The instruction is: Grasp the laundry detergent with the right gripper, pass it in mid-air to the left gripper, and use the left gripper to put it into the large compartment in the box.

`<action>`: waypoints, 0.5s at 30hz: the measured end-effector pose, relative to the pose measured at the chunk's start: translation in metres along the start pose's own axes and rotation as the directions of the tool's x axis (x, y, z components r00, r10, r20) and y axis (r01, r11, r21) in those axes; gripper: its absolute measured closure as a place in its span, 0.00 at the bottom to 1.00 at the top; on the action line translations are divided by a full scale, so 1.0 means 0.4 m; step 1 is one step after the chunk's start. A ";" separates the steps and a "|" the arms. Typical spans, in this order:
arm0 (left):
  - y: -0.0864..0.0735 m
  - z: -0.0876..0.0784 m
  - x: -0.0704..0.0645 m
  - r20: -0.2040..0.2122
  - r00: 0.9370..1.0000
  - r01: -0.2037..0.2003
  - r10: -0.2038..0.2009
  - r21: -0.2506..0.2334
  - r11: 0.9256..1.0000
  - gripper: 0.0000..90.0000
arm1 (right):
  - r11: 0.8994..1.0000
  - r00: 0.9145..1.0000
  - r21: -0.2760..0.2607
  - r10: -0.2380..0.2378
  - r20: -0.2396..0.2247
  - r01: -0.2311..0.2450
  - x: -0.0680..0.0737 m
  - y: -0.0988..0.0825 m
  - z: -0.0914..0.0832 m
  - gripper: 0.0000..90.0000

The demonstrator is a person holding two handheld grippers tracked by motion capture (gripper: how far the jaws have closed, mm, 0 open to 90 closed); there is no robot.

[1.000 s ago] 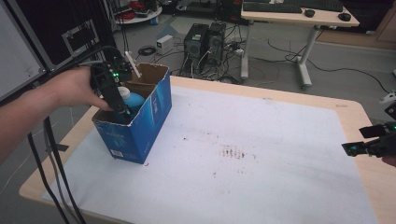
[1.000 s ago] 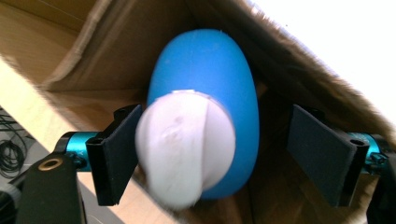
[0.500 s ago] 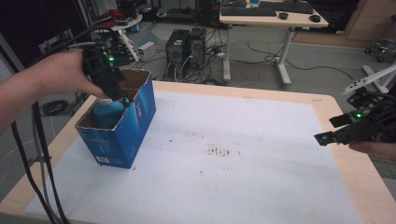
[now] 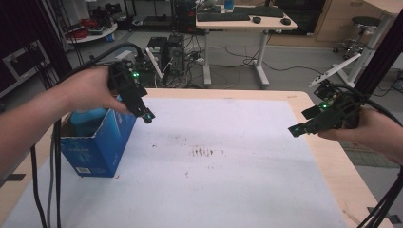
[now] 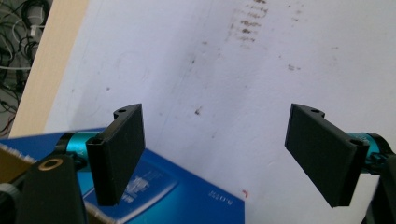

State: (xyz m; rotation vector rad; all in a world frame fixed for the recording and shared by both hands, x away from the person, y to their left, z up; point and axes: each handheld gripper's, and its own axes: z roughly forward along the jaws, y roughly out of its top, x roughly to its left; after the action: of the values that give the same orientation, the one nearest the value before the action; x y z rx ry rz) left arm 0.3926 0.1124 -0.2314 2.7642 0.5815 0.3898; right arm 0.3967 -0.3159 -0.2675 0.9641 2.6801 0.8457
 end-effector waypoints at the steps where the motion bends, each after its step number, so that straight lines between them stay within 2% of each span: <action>1: 0.007 0.006 -0.007 0.002 1.000 -0.011 0.011 0.002 1.000 0.23 | 1.000 1.000 -0.001 0.000 -0.001 0.000 0.005 0.002 -0.001 0.14; 8: 0.039 0.054 -0.041 0.021 0.998 -0.057 0.057 0.008 0.998 0.22 | 1.000 1.000 -0.010 -0.025 -0.009 0.025 0.029 0.014 0.004 0.14; 15: 0.041 0.089 -0.058 0.032 0.998 -0.057 0.057 -0.004 0.998 0.23 | 0.999 0.998 -0.005 -0.054 -0.028 0.054 0.053 0.029 0.021 0.14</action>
State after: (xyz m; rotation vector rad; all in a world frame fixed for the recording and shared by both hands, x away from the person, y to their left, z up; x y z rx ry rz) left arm 0.3893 0.0803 -0.2635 2.7836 0.4955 0.3582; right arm 0.3892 -0.2915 -0.2673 0.8813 2.7135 0.8603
